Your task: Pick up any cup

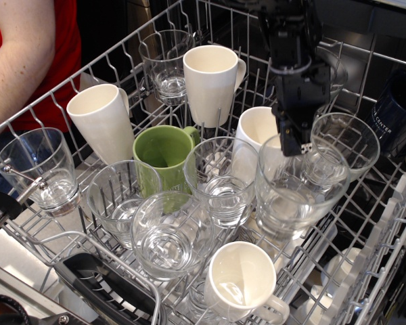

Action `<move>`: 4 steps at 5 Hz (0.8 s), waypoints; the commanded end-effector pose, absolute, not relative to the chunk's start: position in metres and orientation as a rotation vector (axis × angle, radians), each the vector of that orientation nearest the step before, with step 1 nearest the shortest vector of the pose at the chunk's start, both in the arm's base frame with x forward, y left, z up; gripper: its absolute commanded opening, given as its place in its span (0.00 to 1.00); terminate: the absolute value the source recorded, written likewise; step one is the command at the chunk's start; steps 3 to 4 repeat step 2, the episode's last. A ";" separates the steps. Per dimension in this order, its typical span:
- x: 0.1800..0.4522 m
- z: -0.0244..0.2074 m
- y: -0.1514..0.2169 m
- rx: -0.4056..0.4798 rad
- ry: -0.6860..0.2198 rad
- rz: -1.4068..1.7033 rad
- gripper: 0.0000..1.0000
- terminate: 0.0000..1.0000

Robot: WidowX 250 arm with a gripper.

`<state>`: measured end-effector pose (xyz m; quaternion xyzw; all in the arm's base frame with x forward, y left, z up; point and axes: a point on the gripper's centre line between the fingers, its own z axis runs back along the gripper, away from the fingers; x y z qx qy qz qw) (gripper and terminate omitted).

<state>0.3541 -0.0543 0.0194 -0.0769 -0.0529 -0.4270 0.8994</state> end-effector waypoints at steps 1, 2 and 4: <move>0.374 0.110 -0.064 -0.176 -0.188 -0.854 0.00 0.00; 0.380 0.123 -0.070 -0.166 -0.189 -0.854 0.00 1.00; 0.380 0.123 -0.070 -0.166 -0.189 -0.854 0.00 1.00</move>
